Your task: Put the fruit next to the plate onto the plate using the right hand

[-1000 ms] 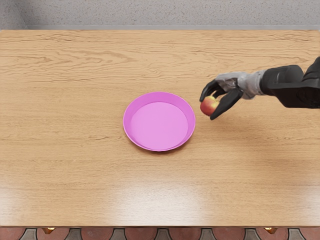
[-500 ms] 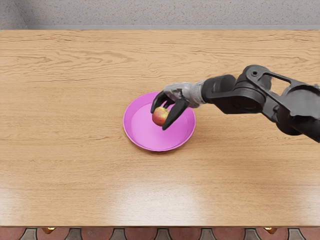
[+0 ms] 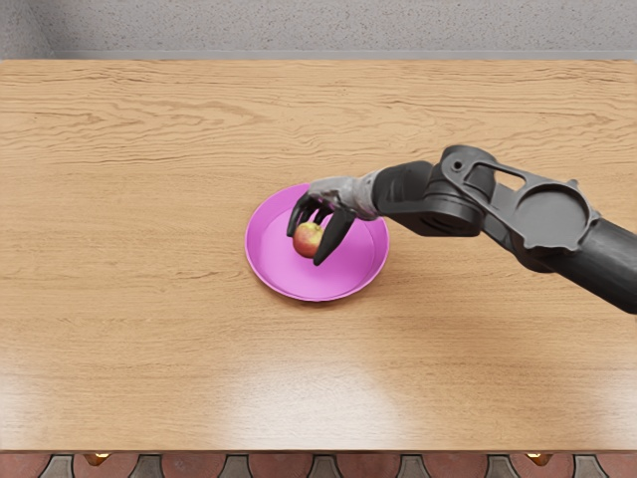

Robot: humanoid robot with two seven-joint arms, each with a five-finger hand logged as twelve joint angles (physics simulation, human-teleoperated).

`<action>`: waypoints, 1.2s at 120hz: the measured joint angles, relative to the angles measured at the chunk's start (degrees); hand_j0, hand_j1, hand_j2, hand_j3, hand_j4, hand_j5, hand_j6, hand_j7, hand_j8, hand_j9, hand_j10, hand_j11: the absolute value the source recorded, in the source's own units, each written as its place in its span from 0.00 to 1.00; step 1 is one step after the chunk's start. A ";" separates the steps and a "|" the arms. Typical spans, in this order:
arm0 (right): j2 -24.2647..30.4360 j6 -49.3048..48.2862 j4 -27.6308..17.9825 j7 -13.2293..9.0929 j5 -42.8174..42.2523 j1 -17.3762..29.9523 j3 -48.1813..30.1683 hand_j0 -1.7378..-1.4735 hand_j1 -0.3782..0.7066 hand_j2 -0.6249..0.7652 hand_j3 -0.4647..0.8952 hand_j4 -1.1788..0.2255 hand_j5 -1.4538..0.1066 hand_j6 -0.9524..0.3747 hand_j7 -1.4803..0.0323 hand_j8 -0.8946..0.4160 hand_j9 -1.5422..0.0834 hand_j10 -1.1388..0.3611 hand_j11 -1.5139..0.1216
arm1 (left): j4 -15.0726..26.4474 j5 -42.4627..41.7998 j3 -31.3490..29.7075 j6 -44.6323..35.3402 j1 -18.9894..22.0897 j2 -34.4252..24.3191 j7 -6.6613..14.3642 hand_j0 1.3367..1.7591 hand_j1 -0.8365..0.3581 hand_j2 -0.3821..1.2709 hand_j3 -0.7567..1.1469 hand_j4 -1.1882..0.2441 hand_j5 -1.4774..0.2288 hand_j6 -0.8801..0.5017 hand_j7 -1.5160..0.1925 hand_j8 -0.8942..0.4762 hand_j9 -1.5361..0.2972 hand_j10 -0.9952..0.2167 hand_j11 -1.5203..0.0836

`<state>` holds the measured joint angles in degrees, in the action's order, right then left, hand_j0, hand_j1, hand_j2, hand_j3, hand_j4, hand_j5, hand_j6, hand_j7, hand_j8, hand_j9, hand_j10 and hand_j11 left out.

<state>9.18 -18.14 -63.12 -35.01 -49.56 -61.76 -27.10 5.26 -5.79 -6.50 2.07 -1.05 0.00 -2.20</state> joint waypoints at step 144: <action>23.85 -14.82 -9.65 0.01 39.35 4.38 -13.22 0.30 0.15 0.43 0.34 0.76 0.84 0.63 0.88 0.60 0.86 0.68 0.84 | 0.01 0.01 0.00 0.00 0.00 0.00 0.00 0.76 0.76 0.26 0.40 0.67 0.69 0.47 0.71 0.48 0.67 0.63 0.76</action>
<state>33.03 -32.96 -72.77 -35.00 -10.21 -57.38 -40.32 5.27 -5.78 -6.50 2.07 -1.05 0.00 -2.20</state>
